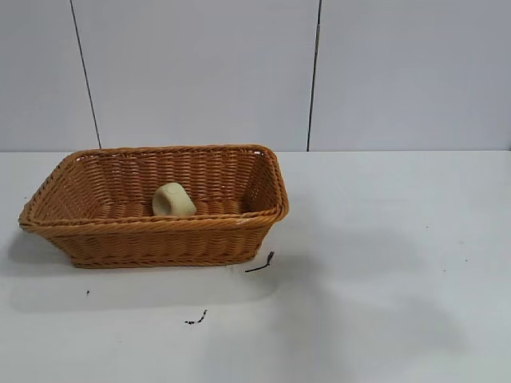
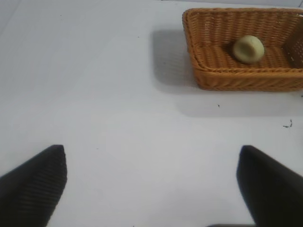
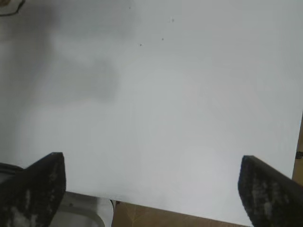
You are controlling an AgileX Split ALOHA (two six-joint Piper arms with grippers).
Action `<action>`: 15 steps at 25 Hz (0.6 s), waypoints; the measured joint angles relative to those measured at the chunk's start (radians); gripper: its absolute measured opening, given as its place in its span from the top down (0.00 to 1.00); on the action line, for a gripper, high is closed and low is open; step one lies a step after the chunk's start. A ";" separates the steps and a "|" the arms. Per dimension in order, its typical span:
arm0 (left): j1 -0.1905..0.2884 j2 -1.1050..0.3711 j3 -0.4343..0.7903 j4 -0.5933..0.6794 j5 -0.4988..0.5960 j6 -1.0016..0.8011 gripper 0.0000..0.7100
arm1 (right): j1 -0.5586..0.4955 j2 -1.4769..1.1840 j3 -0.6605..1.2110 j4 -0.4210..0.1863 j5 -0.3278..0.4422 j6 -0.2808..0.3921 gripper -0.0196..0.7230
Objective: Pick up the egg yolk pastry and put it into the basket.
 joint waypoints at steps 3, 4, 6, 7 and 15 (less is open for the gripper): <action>0.000 0.000 0.000 0.000 0.000 0.000 0.02 | 0.000 -0.172 0.168 0.000 -0.059 -0.002 0.05; 0.000 0.000 0.000 0.000 0.000 0.000 0.02 | 0.000 -0.221 0.210 0.000 -0.073 -0.002 0.05; 0.000 0.000 0.000 0.000 0.000 0.000 0.02 | 0.000 -0.337 0.299 0.001 -0.097 -0.002 0.05; 0.000 0.000 0.000 0.000 0.000 0.000 0.02 | 0.000 -0.383 0.336 0.004 -0.106 -0.002 0.05; 0.000 0.000 0.000 0.000 0.000 0.000 0.02 | 0.000 -0.700 0.423 0.011 -0.145 0.007 0.05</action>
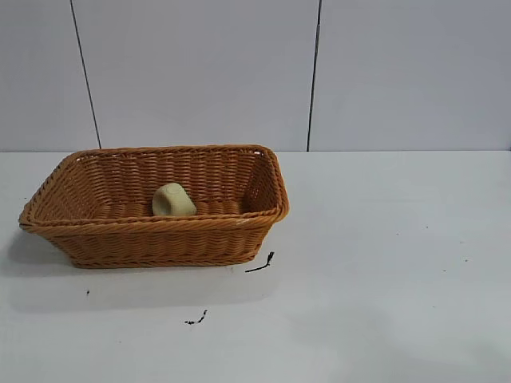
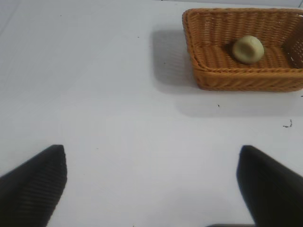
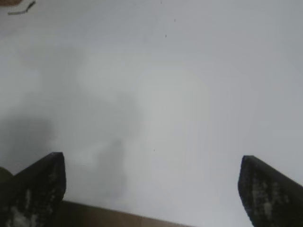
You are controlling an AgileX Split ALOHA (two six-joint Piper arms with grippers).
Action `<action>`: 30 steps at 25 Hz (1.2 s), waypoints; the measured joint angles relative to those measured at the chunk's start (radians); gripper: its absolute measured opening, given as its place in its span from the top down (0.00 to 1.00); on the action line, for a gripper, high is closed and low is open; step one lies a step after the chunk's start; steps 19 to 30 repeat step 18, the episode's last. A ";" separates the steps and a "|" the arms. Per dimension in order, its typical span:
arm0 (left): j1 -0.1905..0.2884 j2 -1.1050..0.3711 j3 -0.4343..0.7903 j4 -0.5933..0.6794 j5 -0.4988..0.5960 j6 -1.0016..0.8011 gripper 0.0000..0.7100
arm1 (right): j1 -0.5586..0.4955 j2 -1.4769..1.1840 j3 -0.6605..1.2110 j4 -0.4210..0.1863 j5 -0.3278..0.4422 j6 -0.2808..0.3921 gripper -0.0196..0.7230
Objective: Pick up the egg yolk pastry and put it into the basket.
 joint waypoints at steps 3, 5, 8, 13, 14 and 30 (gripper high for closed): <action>0.000 0.000 0.000 0.000 0.000 0.000 0.02 | 0.000 -0.086 0.000 0.000 0.000 0.000 0.05; 0.000 0.000 0.000 0.000 0.000 0.000 0.02 | 0.000 -0.149 0.000 0.000 0.000 0.001 0.05; 0.000 0.000 0.000 0.000 0.000 0.000 0.02 | 0.000 -0.190 0.000 0.000 0.000 0.001 0.05; 0.000 0.000 0.000 0.000 0.000 0.000 0.02 | 0.003 -0.191 0.000 0.000 0.000 0.001 0.05; 0.000 0.000 0.000 0.000 0.000 0.000 0.02 | 0.003 -0.191 0.000 0.000 0.000 0.001 0.05; 0.000 0.000 0.000 0.000 0.000 0.000 0.02 | 0.003 -0.191 0.000 0.000 0.000 0.003 0.05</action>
